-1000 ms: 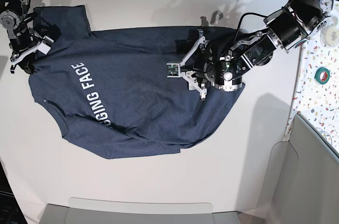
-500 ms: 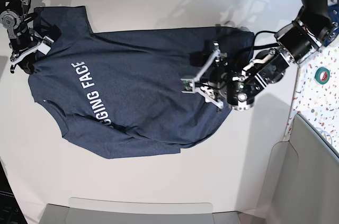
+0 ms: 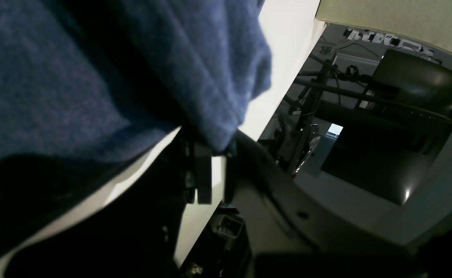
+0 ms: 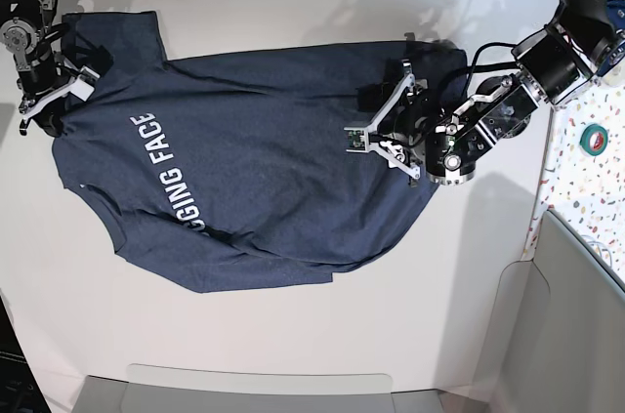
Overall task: Layout the t-shirt on the table in an organized manner, then fold the t-shirt properly
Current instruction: 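Grasp the t-shirt hem edge with the left gripper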
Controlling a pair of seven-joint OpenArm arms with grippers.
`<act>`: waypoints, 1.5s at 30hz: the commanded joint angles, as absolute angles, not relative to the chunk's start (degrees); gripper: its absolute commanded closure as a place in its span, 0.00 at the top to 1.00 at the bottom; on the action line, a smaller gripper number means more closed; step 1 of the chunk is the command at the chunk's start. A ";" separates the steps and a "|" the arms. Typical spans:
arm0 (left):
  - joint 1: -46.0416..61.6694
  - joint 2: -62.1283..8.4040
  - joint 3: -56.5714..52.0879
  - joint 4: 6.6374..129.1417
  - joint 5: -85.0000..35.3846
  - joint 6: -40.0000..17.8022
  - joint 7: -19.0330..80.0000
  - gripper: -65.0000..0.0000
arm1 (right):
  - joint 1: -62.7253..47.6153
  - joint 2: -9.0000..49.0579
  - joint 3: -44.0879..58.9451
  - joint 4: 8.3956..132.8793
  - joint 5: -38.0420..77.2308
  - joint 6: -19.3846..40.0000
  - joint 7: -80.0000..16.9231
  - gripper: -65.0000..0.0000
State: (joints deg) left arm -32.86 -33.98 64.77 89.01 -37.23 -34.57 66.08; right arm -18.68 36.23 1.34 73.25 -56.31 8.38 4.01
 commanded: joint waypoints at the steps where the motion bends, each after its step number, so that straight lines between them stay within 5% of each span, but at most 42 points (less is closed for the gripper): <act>1: -34.15 -34.33 64.40 89.45 -37.14 -34.77 66.42 0.47 | -22.73 30.81 -1.98 69.32 -56.13 19.03 6.37 0.00; 14: -32.31 -34.42 63.87 92.44 -37.23 -34.77 66.51 0.38 | -22.64 30.81 -1.98 69.32 -56.13 19.03 6.37 0.00; 45: -26.68 -34.42 58.33 96.57 -37.23 -34.77 67.65 0.38 | -21.85 30.90 -4.70 69.32 -56.13 19.03 2.42 0.00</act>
